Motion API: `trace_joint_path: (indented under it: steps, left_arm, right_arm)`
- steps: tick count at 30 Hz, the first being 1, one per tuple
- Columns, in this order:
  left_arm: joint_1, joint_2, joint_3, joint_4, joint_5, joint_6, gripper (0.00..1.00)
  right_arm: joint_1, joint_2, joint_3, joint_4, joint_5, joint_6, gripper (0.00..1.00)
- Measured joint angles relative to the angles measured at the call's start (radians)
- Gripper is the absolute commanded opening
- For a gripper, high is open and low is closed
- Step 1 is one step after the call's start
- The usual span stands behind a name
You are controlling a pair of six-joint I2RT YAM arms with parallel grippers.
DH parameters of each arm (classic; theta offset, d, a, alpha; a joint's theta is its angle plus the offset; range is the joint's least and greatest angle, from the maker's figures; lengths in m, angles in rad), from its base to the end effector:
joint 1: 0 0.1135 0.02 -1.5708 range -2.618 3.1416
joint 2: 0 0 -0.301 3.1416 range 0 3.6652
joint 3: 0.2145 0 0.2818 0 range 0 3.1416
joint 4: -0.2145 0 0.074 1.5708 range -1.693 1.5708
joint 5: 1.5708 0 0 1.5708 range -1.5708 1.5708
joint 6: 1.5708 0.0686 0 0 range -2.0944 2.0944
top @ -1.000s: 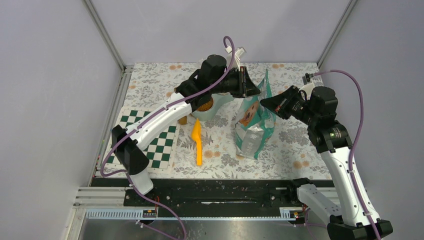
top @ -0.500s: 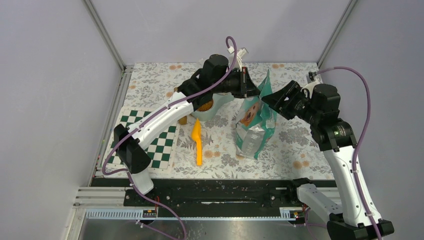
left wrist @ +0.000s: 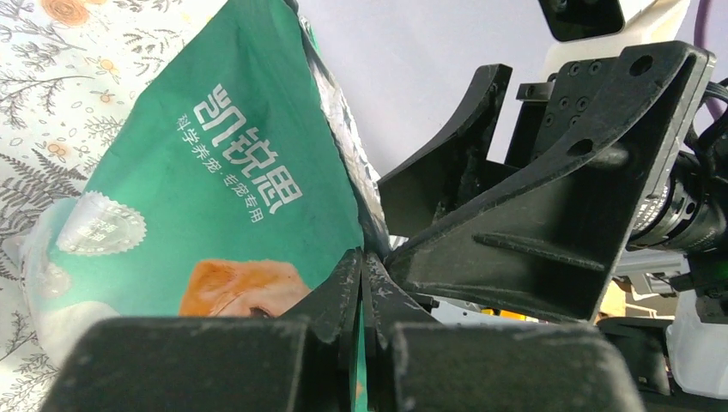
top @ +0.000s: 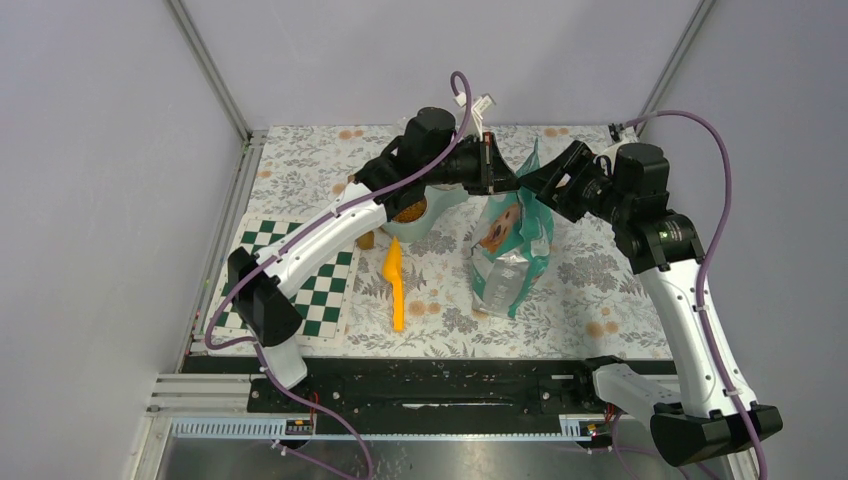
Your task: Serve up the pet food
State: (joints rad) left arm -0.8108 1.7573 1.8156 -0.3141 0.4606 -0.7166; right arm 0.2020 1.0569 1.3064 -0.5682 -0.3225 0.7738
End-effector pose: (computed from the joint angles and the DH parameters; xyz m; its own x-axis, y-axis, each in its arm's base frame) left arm 0.3074 -0.3677 0.4509 -0.7525 -0.0623 -0.6556 0.5985 0.3508 -0.7203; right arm 0.2465 0.0727 0.4582 -0.5586 0.5622 -0.6098 -0.1325 0.6653 0.7347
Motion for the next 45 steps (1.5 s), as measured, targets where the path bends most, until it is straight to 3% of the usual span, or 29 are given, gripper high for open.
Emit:
trace_joint_path:
  steps: [8, 15, 23, 27, 30, 34, 37, 40, 43, 45]
  left_arm:
    - [0.004, 0.006, 0.000, 0.024, 0.032, -0.040, 0.00]
    - [0.004, 0.008, 0.000, 0.027, 0.032, -0.104, 0.00]
    - [0.002, 0.008, 0.000, 0.014, 0.023, -0.122, 0.00]
    - [0.001, 0.008, 0.000, 0.008, 0.020, -0.122, 0.00]
    - [0.000, 0.008, 0.000, 0.008, 0.019, -0.122, 0.00]
    - [0.000, 0.008, 0.000, 0.008, 0.020, -0.122, 0.00]
    - [0.000, 0.008, 0.000, 0.007, 0.018, -0.121, 0.00]
    - [0.000, 0.008, 0.000, 0.000, 0.014, -0.120, 0.00]
    - [0.000, 0.010, 0.002, -0.007, 0.013, -0.119, 0.00]
    - [0.000, 0.012, 0.002, -0.008, 0.013, -0.119, 0.00]
  right_arm:
    - [0.000, 0.006, 0.031, -0.003, 0.034, 0.005, 0.64]
    - [0.000, 0.060, 0.131, -0.070, 0.071, -0.009, 0.42]
    - [0.000, 0.066, 0.137, -0.110, 0.071, -0.045, 0.24]
    - [0.000, 0.059, 0.137, -0.117, 0.068, -0.064, 0.01]
    - [0.000, 0.060, 0.143, -0.122, 0.060, -0.074, 0.04]
    - [0.000, 0.076, 0.153, -0.128, 0.043, -0.087, 0.31]
    - [0.000, 0.091, 0.155, -0.132, 0.038, -0.090, 0.33]
    - [0.000, 0.101, 0.155, -0.131, 0.024, -0.091, 0.30]
    - [0.000, 0.110, 0.161, -0.132, 0.014, -0.092, 0.02]
    - [0.000, 0.119, 0.172, -0.139, 0.005, -0.101, 0.00]
